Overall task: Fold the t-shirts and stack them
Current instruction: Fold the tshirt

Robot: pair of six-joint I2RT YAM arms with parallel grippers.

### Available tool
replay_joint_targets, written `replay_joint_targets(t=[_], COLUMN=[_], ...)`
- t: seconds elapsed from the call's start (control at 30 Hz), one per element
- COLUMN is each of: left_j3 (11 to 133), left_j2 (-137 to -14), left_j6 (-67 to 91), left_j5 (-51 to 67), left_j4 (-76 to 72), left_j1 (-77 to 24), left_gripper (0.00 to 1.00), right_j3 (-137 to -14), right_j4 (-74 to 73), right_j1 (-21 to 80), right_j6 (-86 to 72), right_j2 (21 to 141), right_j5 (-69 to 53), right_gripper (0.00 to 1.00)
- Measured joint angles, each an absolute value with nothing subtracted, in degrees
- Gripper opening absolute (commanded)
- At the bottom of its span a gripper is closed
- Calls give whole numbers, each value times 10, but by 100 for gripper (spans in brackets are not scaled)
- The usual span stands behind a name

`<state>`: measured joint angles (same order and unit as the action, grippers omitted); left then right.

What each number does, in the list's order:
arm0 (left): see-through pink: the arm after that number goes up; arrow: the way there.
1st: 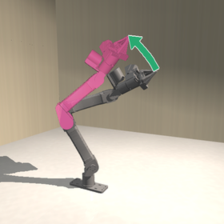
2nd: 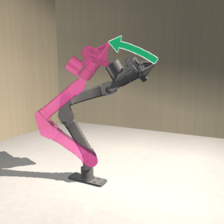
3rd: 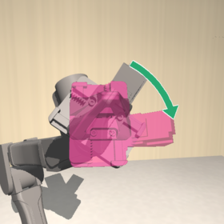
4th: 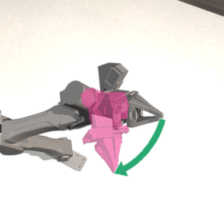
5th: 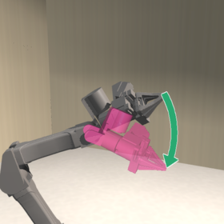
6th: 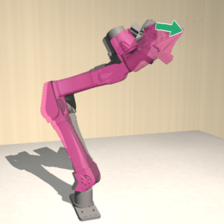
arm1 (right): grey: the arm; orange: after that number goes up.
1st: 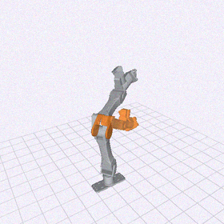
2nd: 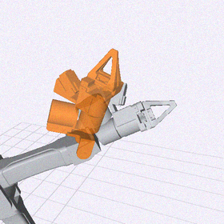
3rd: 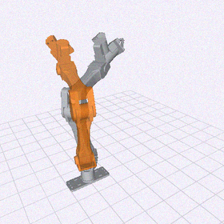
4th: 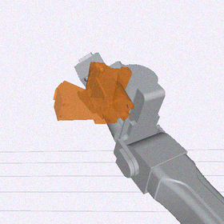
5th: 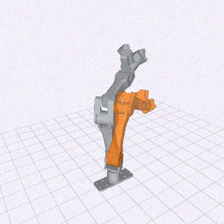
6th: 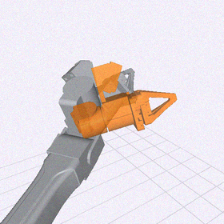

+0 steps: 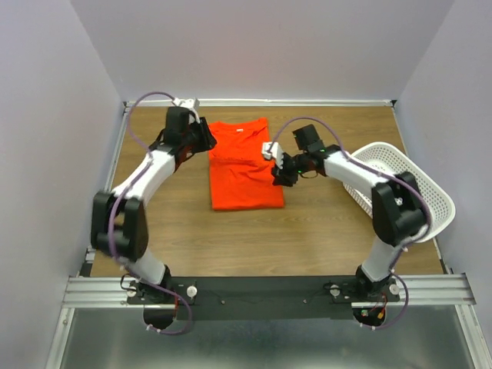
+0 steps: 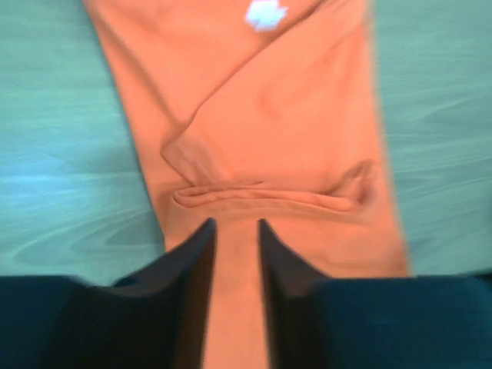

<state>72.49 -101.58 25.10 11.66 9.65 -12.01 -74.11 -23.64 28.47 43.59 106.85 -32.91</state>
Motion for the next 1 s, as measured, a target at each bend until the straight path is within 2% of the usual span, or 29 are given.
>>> replay_joint_targets(t=[0.03,0.07,0.1,0.23,0.37,0.43,0.57,0.73,1.0], left_j3=[693,679,653,589,438,343,253,240,238], left_j2=[-944,-910,-833,-675,-593,-587,-569,-572,-665], left_j6=[248,245,245,276,340,376,418,452,481], left_j5=[110,107,104,115,164,187,199,202,206], left_j4=[86,83,70,24,15,33,64,43,-22], left_j1=[-120,-120,-120,-120,-119,-119,-120,-120,-121], left_gripper=[52,54,54,54,54,54,54,55,55], right_j3=[-722,-692,-660,-576,-540,-539,-539,-539,-543], right_j4=[-231,-232,-231,-231,-235,-237,-236,-223,-201], right_j1=[278,269,261,266,295,307,319,327,329], right_j6=[455,483,517,638,716,734,740,737,719], right_j2=[1043,1006,962,879,897,921,947,971,979], right_j5=[-344,-360,-381,-433,-434,-421,-398,-364,-338], right_gripper=[63,81,90,89,83,80,78,75,73])
